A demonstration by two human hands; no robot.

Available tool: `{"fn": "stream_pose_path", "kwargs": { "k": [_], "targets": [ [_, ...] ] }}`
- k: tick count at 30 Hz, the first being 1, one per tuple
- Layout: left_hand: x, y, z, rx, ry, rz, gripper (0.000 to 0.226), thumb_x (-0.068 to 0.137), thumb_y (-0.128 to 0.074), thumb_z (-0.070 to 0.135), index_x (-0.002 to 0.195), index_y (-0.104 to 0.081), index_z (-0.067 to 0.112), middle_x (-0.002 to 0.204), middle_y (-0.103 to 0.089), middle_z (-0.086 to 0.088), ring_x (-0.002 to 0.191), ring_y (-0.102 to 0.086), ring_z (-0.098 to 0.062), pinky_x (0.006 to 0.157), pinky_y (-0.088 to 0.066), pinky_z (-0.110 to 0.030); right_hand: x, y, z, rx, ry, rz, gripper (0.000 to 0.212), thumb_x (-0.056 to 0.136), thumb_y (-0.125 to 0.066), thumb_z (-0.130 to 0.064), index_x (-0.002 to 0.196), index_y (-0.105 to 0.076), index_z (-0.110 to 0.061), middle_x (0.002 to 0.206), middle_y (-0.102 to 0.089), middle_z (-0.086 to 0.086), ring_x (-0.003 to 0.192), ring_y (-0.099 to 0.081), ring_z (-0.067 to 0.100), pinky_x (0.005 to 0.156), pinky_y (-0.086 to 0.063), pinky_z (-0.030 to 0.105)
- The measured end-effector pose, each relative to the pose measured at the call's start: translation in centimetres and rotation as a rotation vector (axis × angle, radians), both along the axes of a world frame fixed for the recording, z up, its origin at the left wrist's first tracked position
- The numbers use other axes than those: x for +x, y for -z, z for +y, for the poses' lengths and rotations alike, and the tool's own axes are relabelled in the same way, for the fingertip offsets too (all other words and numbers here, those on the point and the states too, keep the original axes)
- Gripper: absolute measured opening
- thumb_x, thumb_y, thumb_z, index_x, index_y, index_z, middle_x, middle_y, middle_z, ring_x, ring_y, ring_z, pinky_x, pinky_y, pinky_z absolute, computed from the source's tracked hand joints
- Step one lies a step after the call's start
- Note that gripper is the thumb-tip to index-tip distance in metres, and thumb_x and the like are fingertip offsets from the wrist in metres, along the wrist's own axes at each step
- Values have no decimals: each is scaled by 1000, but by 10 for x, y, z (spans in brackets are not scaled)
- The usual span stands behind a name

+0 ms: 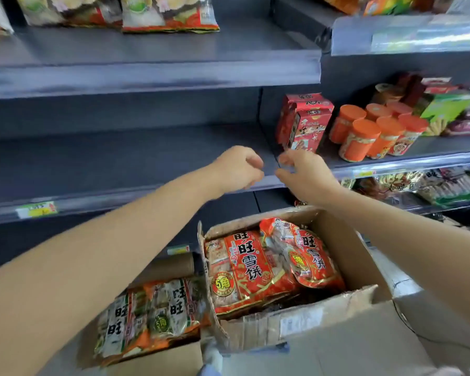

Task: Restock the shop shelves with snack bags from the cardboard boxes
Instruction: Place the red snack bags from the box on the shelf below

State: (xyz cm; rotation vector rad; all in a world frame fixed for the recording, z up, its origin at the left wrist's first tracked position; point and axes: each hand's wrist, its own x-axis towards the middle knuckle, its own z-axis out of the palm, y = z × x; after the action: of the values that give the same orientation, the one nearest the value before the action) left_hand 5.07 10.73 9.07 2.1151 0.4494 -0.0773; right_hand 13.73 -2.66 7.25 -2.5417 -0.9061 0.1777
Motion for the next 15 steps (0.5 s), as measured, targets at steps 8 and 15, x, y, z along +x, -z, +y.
{"fn": "stream_pose_path", "kwargs": {
  "k": [8,15],
  "targets": [
    [22,107,-77,-79,-6,321,13,90,-60,10,103,-63,7,84,-61,-10,74,-58,-22,76,-53,-34,33,94,-86,-432,75,227,29,95,-49,-26,96,-61,0,99,-63,15,86,-57,29,62,-42,26],
    [56,184,-119,-106,-79,499,31,89,-64,16,115,-52,4,73,-50,-5,59,-47,-15,52,-39,-27,57,177,-115,-488,234,463,33,95,-50,-35,101,-59,-3,67,-48,0,58,-46,12,46,-32,22]
  ]
}}
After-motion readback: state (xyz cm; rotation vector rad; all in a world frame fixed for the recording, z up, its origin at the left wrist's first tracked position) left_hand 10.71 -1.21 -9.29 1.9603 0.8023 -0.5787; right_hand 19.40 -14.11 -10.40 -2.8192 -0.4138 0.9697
